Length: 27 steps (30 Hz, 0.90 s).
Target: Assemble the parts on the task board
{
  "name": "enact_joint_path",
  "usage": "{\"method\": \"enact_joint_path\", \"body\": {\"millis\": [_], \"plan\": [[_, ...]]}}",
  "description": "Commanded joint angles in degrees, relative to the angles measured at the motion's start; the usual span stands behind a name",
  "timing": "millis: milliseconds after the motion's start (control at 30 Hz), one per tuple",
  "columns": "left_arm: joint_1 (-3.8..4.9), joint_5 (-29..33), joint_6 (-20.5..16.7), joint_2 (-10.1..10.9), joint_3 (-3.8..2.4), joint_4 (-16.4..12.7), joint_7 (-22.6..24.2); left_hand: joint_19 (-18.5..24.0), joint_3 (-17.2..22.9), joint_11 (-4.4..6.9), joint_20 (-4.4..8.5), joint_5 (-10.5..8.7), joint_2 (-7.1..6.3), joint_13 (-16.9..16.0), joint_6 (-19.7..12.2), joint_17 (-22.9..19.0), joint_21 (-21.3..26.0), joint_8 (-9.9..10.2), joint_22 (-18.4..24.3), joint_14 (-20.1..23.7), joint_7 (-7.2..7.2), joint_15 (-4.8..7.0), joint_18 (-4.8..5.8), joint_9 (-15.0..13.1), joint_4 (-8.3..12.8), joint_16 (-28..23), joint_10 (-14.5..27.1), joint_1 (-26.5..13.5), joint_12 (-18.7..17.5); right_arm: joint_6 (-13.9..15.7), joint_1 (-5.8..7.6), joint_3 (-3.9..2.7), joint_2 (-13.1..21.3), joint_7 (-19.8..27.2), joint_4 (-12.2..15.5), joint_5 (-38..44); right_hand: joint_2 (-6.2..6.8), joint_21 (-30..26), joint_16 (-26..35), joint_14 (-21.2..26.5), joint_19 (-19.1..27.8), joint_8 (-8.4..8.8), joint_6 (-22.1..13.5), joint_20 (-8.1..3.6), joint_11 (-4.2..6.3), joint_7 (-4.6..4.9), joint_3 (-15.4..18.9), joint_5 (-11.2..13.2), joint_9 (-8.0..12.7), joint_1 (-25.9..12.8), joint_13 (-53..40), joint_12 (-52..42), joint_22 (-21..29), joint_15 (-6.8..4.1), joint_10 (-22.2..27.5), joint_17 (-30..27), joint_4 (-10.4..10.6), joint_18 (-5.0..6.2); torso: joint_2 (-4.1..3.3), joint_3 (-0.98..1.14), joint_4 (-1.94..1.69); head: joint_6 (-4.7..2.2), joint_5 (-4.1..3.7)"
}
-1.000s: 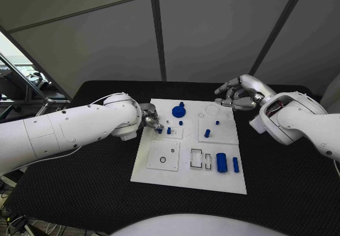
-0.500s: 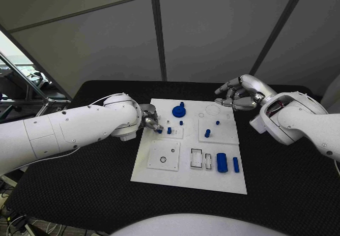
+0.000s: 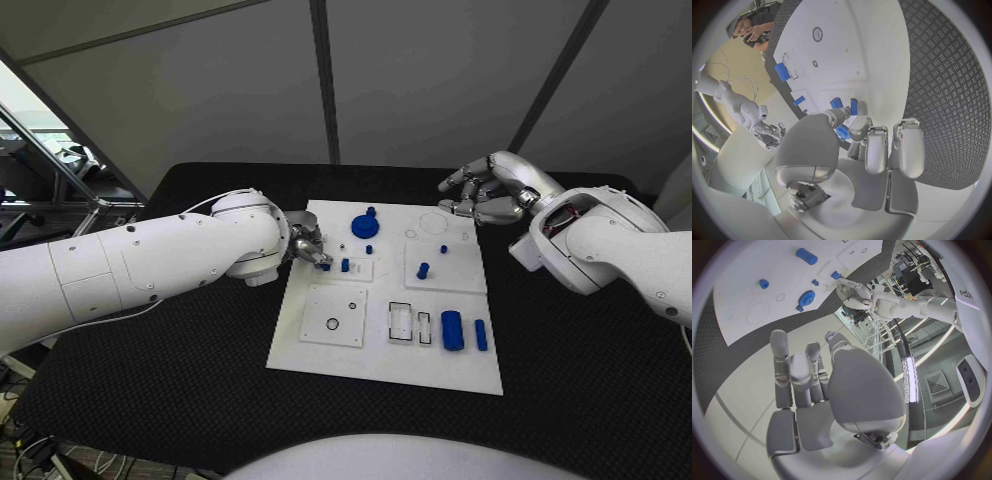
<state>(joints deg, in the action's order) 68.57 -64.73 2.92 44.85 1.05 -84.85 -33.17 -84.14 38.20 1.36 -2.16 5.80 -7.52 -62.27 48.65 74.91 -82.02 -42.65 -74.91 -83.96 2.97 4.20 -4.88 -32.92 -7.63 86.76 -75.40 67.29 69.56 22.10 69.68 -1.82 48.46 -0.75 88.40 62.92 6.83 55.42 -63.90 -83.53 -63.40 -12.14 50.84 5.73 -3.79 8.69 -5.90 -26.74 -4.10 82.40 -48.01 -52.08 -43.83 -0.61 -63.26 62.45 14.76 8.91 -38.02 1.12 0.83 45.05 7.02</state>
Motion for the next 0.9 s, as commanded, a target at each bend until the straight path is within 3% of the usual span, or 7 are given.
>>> {"method": "enact_joint_path", "body": {"millis": [33,133,333,633,900], "plan": [[-0.13,-0.3,1.0,-0.2,0.09,0.0,0.2,-1.5,4.7,0.11,0.36,0.04,-0.06,-0.7,0.6,12.1,-0.1,-0.4,-9.6,-5.1,-0.44,0.41,2.73,-0.1,5.4,0.4,-0.9,-0.4,0.9,-0.2,0.11,-0.03,0.0,0.5,0.1,0.1,-0.15,-0.2,0.2,-0.6,-0.3,-0.38,0.4,-0.09,0.13,0.13,-0.1,-0.3,-0.1,-0.3,0.0,-0.3,0.0,-0.09,-0.4,0.1,0.4,0.16,-0.02,0.04,0.06,0.06,-0.04],[-0.13,-0.3,1.2,-0.3,0.09,0.1,0.3,-1.7,0.5,0.60,0.48,-0.11,-0.11,-1.4,2.1,12.1,-0.5,-0.4,-9.9,-5.1,-1.35,0.76,2.85,0.1,3.4,0.4,-1.6,-3.0,1.6,-0.2,0.11,-0.03,0.0,0.5,0.1,0.1,-0.15,-0.2,0.2,-0.6,-0.3,-0.38,0.4,-0.09,0.13,0.13,-0.1,-0.3,-0.1,-0.3,0.0,-0.3,0.0,-0.09,-0.4,0.1,0.4,0.16,0.01,0.03,0.02,0.11,-0.09],[-0.13,-0.3,1.3,-0.5,0.09,0.4,-0.4,-1.9,-5.8,0.79,0.86,-0.16,0.16,-1.7,3.2,12.1,-0.8,0.4,-10.2,-5.1,-1.35,1.01,2.93,0.7,1.7,0.4,-1.6,-4.1,1.7,-0.2,0.11,-0.03,0.1,0.5,0.2,0.1,-0.13,-0.2,0.3,-0.6,-0.3,-0.41,0.5,-0.09,0.14,0.12,0.0,-0.2,-0.1,-0.4,0.1,-0.2,0.0,-0.10,-0.4,0.0,0.4,0.16,0.00,0.03,0.03,0.27,-0.08],[-0.13,-0.3,1.0,-0.9,0.08,0.7,-1.0,-2.1,-8.1,0.85,0.95,-0.12,0.56,-1.9,3.6,12.1,-1.0,0.7,-10.5,-5.1,-1.38,1.05,3.01,0.9,1.2,0.5,-1.8,-4.0,1.9,-0.2,0.11,-0.03,0.1,0.5,0.2,0.1,-0.13,-0.2,0.3,-0.6,-0.3,-0.41,0.5,-0.09,0.14,0.12,0.0,-0.2,-0.1,-0.4,0.1,-0.2,0.0,-0.10,-0.4,0.0,0.4,0.16,-0.02,-0.04,0.05,0.14,-0.28],[-0.13,-0.3,0.8,-1.1,0.07,0.9,-1.4,-2.2,-9.7,0.91,1.01,-0.12,0.75,-2.1,3.9,12.1,-1.1,0.8,-10.6,-5.1,-1.43,1.11,3.05,1.0,0.7,0.5,-1.9,-3.9,2.0,-0.2,0.11,-0.03,0.1,0.5,0.2,0.1,-0.12,-0.2,0.3,-0.6,-0.3,-0.42,0.5,-0.10,0.14,0.12,0.0,-0.2,-0.1,-0.5,0.1,-0.3,0.0,-0.10,-0.4,0.1,0.5,0.16,0.00,0.02,0.00,0.19,-0.28]]}}
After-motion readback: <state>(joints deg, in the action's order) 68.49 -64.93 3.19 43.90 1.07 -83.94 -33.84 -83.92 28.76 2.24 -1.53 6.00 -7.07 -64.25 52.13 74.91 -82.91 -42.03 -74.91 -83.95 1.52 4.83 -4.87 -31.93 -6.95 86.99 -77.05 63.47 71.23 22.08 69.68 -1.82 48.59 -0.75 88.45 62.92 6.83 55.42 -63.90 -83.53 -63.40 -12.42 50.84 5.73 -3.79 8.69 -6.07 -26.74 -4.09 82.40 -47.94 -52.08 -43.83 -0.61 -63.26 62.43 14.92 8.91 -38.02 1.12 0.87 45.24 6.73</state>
